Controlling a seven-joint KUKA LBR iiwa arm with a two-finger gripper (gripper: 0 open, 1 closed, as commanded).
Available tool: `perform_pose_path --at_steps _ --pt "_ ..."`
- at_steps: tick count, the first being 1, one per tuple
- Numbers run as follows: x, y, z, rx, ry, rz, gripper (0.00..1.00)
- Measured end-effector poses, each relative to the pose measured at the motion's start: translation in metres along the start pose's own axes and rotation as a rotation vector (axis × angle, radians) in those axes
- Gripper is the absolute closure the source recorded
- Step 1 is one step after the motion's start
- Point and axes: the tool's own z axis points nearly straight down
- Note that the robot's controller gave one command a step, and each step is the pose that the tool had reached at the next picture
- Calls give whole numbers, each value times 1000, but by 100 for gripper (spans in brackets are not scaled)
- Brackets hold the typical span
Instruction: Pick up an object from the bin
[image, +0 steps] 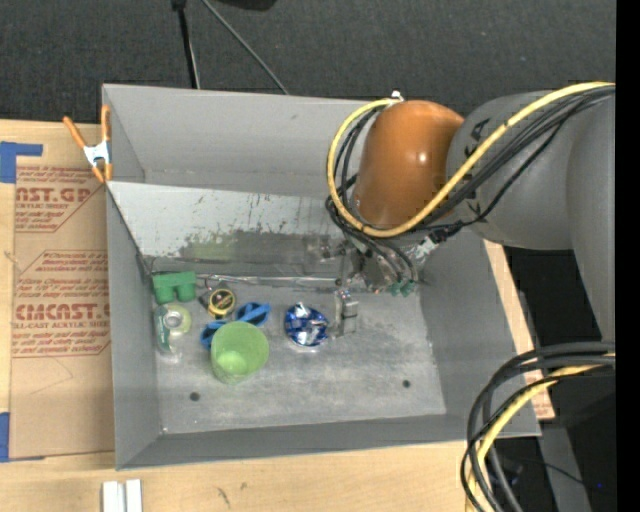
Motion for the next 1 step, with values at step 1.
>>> perform_pose_path --at_steps 1 --pt "34 7 82 -1 8 84 0"
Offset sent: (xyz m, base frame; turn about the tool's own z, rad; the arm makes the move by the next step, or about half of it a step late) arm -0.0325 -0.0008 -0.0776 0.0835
